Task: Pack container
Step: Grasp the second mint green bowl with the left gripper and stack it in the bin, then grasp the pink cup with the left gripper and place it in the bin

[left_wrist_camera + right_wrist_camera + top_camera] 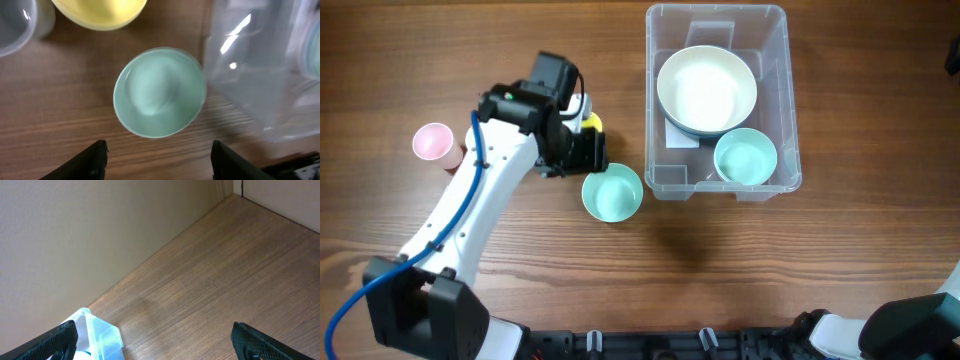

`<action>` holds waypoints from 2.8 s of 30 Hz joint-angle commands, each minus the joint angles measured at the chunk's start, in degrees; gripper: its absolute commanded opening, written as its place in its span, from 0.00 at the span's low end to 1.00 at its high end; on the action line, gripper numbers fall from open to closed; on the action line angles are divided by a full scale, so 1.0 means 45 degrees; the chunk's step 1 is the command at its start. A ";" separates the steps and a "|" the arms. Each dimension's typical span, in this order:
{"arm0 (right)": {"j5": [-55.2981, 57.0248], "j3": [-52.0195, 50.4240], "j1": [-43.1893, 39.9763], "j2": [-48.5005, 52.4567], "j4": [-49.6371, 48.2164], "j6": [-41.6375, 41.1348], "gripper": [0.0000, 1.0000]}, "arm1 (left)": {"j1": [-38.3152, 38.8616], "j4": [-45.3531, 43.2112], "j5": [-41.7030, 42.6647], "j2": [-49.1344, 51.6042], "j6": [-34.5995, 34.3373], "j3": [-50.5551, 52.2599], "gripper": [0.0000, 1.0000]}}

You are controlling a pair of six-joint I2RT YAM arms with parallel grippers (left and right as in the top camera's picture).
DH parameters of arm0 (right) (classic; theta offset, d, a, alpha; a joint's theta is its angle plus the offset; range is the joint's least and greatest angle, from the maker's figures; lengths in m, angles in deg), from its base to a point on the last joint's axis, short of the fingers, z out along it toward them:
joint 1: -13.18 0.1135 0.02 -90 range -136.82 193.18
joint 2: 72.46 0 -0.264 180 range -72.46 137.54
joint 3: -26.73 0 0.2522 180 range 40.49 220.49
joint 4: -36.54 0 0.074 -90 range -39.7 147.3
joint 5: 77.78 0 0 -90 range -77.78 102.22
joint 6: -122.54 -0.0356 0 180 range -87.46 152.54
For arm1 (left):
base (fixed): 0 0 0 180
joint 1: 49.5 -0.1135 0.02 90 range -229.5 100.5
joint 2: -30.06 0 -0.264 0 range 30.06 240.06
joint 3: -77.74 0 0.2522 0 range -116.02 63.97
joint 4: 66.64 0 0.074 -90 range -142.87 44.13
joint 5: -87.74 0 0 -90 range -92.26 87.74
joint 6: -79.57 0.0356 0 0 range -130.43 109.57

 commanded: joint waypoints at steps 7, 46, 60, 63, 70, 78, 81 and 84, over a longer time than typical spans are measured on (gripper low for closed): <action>0.0092 0.0083 0.0005 0.0107 -0.0063 -0.0019 1.00 | -0.0102 -0.5503 -0.0646 0.0262 -0.1603 0.5761 0.52; 0.0092 0.0083 0.0005 0.0107 -0.0063 -0.0015 1.00 | 0.5042 -1.2021 0.1622 0.2356 -0.0539 0.0797 0.04; 0.0092 0.0083 0.0005 0.0107 -0.0063 -0.0015 1.00 | 0.3823 -0.9568 0.0991 0.2302 -0.0534 -0.1438 0.66; 0.0092 0.0083 0.0005 0.0107 -0.0063 -0.0019 1.00 | 0.2822 -0.7689 0.0986 0.1851 -0.0534 -0.2555 0.65; 0.0092 0.0083 0.0005 0.0107 -0.0068 -0.0015 1.00 | -0.1064 -0.1792 -0.0369 0.0437 -0.0593 -0.2953 0.62; 0.0092 0.0083 0.0005 0.0107 -0.0068 -0.0015 1.00 | -0.7859 -0.0087 -0.2050 0.0495 -0.1064 -0.2526 0.55; 0.0092 0.0083 0.0005 0.0107 -0.0063 -0.0019 1.00 | -0.9530 -0.0389 -0.1885 0.0602 -0.0874 -0.2215 0.57; 0.0092 0.0083 0.0005 0.0107 -0.0063 -0.0015 1.00 | -1.0603 -0.0865 -0.1870 0.0971 -0.0869 -0.1705 0.58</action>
